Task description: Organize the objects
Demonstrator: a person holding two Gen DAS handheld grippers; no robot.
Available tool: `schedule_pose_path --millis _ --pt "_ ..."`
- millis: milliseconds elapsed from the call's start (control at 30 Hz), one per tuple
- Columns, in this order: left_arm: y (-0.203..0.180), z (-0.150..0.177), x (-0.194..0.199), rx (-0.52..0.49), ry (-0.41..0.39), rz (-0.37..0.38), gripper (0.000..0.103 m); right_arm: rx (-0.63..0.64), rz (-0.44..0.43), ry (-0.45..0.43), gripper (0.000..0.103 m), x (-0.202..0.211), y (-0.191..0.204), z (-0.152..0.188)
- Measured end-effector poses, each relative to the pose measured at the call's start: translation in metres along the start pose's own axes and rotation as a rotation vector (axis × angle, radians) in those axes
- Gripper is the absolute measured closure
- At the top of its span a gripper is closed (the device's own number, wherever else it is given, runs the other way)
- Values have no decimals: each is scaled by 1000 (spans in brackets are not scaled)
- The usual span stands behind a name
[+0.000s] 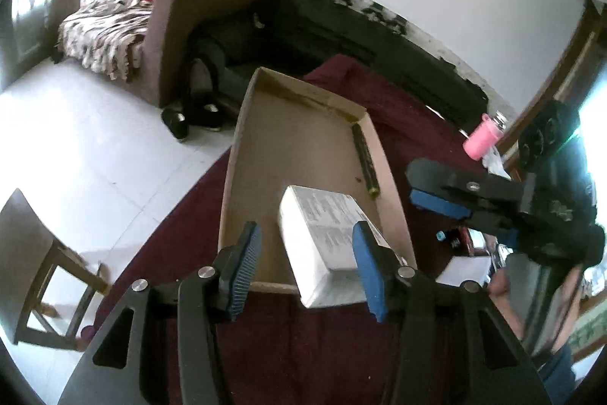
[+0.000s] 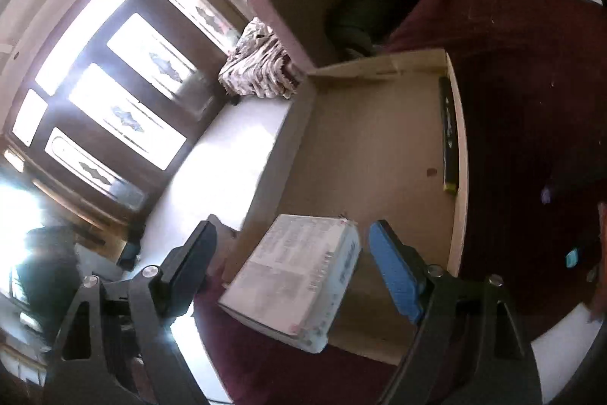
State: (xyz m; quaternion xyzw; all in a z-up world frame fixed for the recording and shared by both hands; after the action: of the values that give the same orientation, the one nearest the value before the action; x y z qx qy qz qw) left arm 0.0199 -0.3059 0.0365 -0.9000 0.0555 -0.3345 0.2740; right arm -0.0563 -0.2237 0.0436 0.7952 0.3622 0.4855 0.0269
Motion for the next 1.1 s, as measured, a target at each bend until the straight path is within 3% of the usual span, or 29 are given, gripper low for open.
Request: schedule_pose_path --millis 133,333,433,500,533,667,800,933,1067,1100 --pt "5 -2 11 -30 -27 -19 58 16 -60 95 19 8 7 33" --pt "21 -6 25 -18 -71 -53 58 -73 -290 247 19 -12 24 72" --pt "24 -5 22 -12 -61 -56 58 -98 -275 234 19 -36 22 57" --pt "19 1 14 -28 -29 -53 58 -125 -165 143 18 -50 3 31" --pt "14 4 10 -39 -13 -43 58 -138 -159 133 18 -52 -1 26" --pt "-12 11 -1 -138 39 -22 58 -166 -247 112 18 -29 -2 28" --pt "-10 6 26 -112 -36 -31 58 -209 -468 209 19 -19 23 60" --pt "-2 3 54 -75 -95 -71 56 -172 -533 314 19 -45 61 91" --pt "-12 9 46 -92 -51 -70 56 -144 -441 261 19 -80 64 69" --pt "-19 12 42 -103 -37 -58 56 -146 -352 204 28 -81 53 61"
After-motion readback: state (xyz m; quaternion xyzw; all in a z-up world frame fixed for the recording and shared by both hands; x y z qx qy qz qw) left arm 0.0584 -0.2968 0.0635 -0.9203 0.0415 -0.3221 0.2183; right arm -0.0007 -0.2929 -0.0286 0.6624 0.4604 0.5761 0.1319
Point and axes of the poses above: each gripper's, at about its wrist camera, not at the fingertips, and x roughly against the way its jaws point, y to its left, z to its underside, the point moved 9 cm from there along -x, roughly the way its jaws point, and after that the axes turned 15 degrees about z, right-handed, at the moved point
